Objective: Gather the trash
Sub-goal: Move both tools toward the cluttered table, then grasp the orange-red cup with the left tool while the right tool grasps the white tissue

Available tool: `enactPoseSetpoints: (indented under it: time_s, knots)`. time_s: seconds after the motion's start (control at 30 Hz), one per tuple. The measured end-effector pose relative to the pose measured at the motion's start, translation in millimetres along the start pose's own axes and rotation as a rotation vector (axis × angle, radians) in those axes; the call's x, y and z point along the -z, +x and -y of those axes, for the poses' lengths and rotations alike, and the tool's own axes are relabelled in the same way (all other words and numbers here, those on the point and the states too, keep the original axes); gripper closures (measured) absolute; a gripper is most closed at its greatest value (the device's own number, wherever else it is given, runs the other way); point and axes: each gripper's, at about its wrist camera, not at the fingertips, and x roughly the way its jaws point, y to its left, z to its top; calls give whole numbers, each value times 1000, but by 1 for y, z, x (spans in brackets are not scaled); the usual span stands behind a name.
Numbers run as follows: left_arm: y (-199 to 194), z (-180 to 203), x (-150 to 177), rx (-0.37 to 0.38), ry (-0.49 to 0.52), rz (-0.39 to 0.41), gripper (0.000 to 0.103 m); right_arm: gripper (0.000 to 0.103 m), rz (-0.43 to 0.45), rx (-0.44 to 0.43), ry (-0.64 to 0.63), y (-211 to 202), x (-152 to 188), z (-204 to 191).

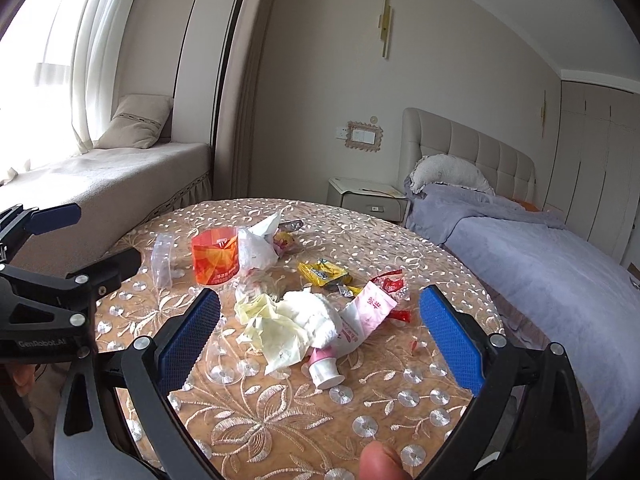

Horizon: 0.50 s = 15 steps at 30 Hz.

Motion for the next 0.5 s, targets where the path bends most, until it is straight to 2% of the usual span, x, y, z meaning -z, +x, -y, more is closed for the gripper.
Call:
enactPoseSetpoints:
  time_s: [0.13,0.27,0.5]
  knots:
    - [35,-6,-5,61,-22,-37,4,4,-13,13,-14,16,-1,-1]
    - [76,-11,-10,57,-30,-85,4,4,-29,23,-9,31,0,4]
    - [131,-6,-13,110,-22,-159,4,4,-101,20,24,64,4,14]
